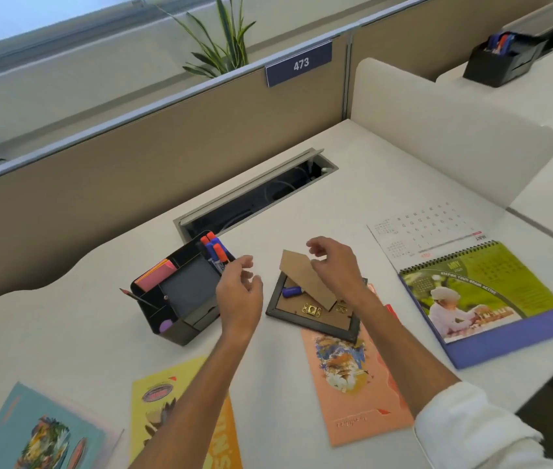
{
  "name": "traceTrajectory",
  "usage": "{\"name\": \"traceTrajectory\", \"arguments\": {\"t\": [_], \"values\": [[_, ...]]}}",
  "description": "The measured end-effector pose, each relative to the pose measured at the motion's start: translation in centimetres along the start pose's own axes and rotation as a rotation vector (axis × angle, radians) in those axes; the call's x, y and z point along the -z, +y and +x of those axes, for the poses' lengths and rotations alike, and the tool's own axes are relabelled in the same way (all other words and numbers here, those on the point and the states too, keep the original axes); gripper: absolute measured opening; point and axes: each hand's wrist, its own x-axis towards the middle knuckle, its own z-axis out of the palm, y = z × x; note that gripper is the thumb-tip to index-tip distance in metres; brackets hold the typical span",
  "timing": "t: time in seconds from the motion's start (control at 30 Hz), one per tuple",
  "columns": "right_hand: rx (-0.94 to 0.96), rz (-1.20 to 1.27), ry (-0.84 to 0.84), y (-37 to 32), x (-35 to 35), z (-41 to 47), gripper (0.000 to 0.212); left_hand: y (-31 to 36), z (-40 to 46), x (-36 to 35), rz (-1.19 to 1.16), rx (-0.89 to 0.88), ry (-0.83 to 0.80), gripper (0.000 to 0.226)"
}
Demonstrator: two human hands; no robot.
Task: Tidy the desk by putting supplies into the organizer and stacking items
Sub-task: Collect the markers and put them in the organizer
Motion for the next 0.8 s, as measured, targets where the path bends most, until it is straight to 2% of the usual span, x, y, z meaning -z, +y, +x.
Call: {"name": "traceTrajectory", "arguments": {"t": [0.17,0.3,0.4,0.63,0.8], "values": [[-0.081,-0.132,-0.060,3.8,2.0,-1.4,0.038,-1.0,-2.5,-2.3,0.034,0.111,-0.154,0.032],[-0.111,-0.131,-0.034,5.6,3.9,-2.7,0.033,-2.4,-2.8,-3.5,0.148,0.120,-0.230,0.020],[-0.178,-0.168,-0.024,7.4,5.7,-3.8,0.031,-2.7,-2.4,-4.1,0.203,0.140,-0.267,0.022],[-0.379,-0.297,-0.100,10.1,8.0,-6.2,0.034,-2.9,-0.7,-5.7,0.357,-0.005,-0.338,0.018],[-0.409,-0.383,-0.145,10.5,7.4,-6.8,0.033,-4.6,0.0,-6.4,0.394,-0.057,-0.370,0.024]]}}
